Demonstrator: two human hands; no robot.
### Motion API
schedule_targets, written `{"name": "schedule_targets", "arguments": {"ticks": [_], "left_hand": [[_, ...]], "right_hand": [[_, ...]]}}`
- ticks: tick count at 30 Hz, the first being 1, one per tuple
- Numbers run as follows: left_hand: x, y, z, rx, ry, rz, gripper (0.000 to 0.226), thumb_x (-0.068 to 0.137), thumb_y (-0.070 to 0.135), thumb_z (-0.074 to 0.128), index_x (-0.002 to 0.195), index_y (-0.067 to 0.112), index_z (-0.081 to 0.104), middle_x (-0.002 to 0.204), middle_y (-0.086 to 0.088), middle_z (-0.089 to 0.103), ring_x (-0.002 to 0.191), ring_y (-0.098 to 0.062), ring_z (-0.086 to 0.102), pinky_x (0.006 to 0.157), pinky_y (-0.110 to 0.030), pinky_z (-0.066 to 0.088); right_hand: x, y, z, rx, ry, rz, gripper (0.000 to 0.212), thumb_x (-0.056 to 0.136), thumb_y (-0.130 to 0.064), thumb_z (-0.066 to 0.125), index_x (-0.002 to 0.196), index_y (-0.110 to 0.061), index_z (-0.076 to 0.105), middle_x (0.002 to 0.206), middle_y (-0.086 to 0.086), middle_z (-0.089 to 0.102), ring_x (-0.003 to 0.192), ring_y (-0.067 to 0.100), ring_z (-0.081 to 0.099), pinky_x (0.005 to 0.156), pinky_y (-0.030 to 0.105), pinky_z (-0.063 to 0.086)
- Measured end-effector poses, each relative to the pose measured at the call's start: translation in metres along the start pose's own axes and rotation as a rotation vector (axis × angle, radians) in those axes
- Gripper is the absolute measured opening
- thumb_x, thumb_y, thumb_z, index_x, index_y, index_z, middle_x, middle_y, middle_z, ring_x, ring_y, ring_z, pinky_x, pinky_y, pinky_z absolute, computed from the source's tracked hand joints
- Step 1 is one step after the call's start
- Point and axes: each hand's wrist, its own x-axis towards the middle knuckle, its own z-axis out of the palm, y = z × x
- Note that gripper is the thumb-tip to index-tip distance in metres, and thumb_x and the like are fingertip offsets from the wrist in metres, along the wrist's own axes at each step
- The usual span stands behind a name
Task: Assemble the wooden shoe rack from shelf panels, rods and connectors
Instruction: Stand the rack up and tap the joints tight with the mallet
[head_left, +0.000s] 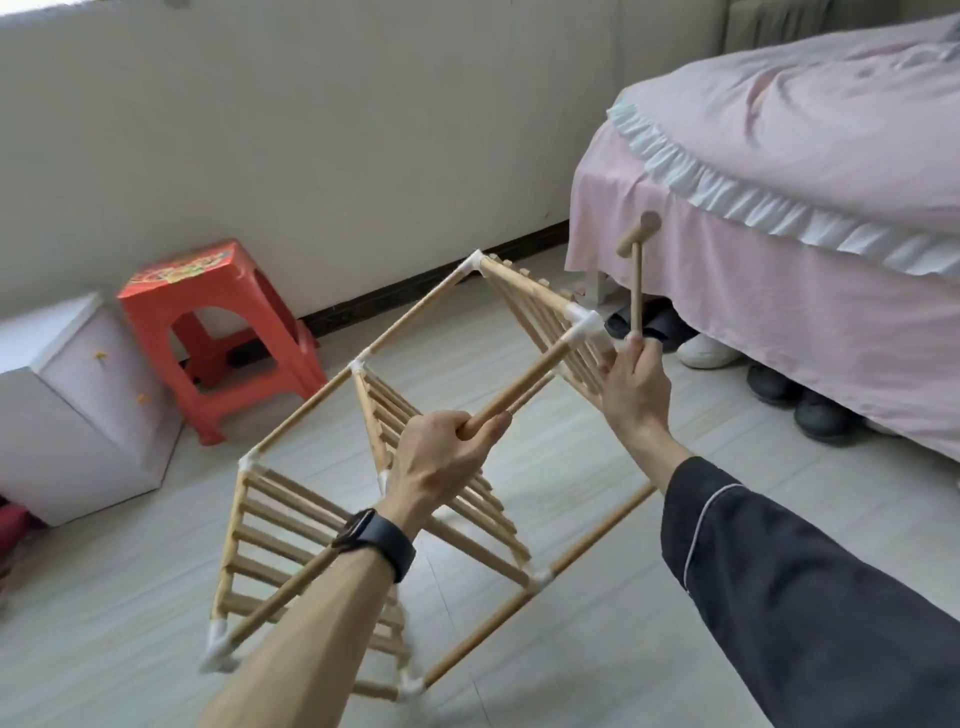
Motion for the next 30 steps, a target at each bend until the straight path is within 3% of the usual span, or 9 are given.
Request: {"name": "schedule_targets", "arguments": {"ticks": [4,6,9,11,14,16,21,26,30], "left_hand": [[-0.031,-0.006,-0.017,-0.154,0.186,0.023,0.069,0.086,0.083,0.044,0.048,0.025,0.044,0.043,0.013,0.044,0.038,-0.006,0.034,0.045,-0.019,0.027],[-0.047,-0.01,-0.018,-0.201,0.267,0.001,0.07,0.087,0.086,0.033,0.049,0.028,0.039,0.044,0.013,0.043,0.04,-0.006,0.034,0.051,-0.021,0.028],[-0.058,-0.008,-0.03,-0.232,0.372,-0.049,0.067,0.086,0.087,0.023,0.059,0.029,0.041,0.052,0.017,0.05,0.043,-0.005,0.04,0.044,-0.021,0.027],[-0.055,0.001,-0.047,-0.247,0.422,-0.038,0.056,0.092,0.079,0.031,0.067,0.031,0.043,0.057,0.02,0.054,0.044,-0.003,0.043,0.04,-0.017,0.03],[-0.045,0.008,-0.072,-0.274,0.506,-0.067,0.042,0.1,0.044,0.054,0.061,0.032,0.045,0.051,0.016,0.05,0.042,-0.004,0.042,0.04,-0.015,0.033],[-0.044,0.001,-0.081,-0.365,0.506,-0.174,0.045,0.093,0.027,0.059,0.05,0.033,0.05,0.042,0.012,0.042,0.039,-0.005,0.035,0.039,-0.017,0.03],[-0.063,-0.022,-0.072,-0.577,0.393,-0.376,0.056,0.087,0.012,0.061,0.036,0.028,0.048,0.038,0.013,0.037,0.035,-0.002,0.032,0.037,-0.017,0.029],[-0.085,-0.037,-0.044,-0.652,0.411,-0.506,0.049,0.086,0.013,0.062,0.041,0.023,0.044,0.038,0.011,0.039,0.035,-0.003,0.033,0.038,-0.017,0.029],[-0.089,-0.042,-0.033,-0.648,0.412,-0.519,0.044,0.087,0.016,0.059,0.047,0.022,0.042,0.038,0.01,0.039,0.035,-0.004,0.033,0.036,-0.016,0.026]], "right_hand": [[-0.014,-0.068,0.013,0.072,-0.015,-0.206,0.031,0.111,-0.034,0.029,0.102,-0.013,0.05,0.077,-0.006,0.056,0.068,0.004,0.054,0.06,0.02,0.036],[-0.029,-0.095,0.024,0.037,-0.065,-0.321,0.03,0.111,-0.031,0.031,0.099,-0.012,0.051,0.077,-0.006,0.054,0.07,0.004,0.054,0.068,0.026,0.038],[-0.054,-0.12,0.046,-0.09,-0.098,-0.469,0.03,0.111,-0.031,0.03,0.096,-0.014,0.05,0.075,-0.003,0.056,0.071,0.018,0.057,0.075,0.039,0.043],[-0.073,-0.128,0.062,-0.147,-0.099,-0.548,0.031,0.109,-0.034,0.027,0.093,-0.017,0.047,0.073,-0.001,0.057,0.068,0.019,0.055,0.077,0.04,0.04],[-0.099,-0.134,0.083,-0.171,-0.132,-0.658,0.029,0.108,-0.034,0.027,0.089,-0.02,0.044,0.066,-0.007,0.048,0.06,0.011,0.044,0.076,0.036,0.029],[-0.109,-0.137,0.094,-0.17,-0.183,-0.725,0.028,0.109,-0.032,0.029,0.088,-0.021,0.043,0.064,-0.01,0.043,0.058,0.008,0.039,0.074,0.037,0.03],[-0.117,-0.135,0.108,-0.216,-0.373,-0.851,0.032,0.11,-0.033,0.029,0.084,-0.019,0.041,0.064,-0.005,0.044,0.057,0.015,0.042,0.067,0.039,0.035],[-0.129,-0.113,0.113,-0.359,-0.507,-0.987,0.034,0.109,-0.035,0.024,0.085,-0.02,0.043,0.066,-0.003,0.048,0.063,0.019,0.044,0.072,0.039,0.035],[-0.134,-0.11,0.11,-0.376,-0.571,-0.936,0.034,0.109,-0.033,0.029,0.088,-0.015,0.049,0.071,-0.003,0.05,0.072,0.021,0.048,0.077,0.038,0.04]]}}
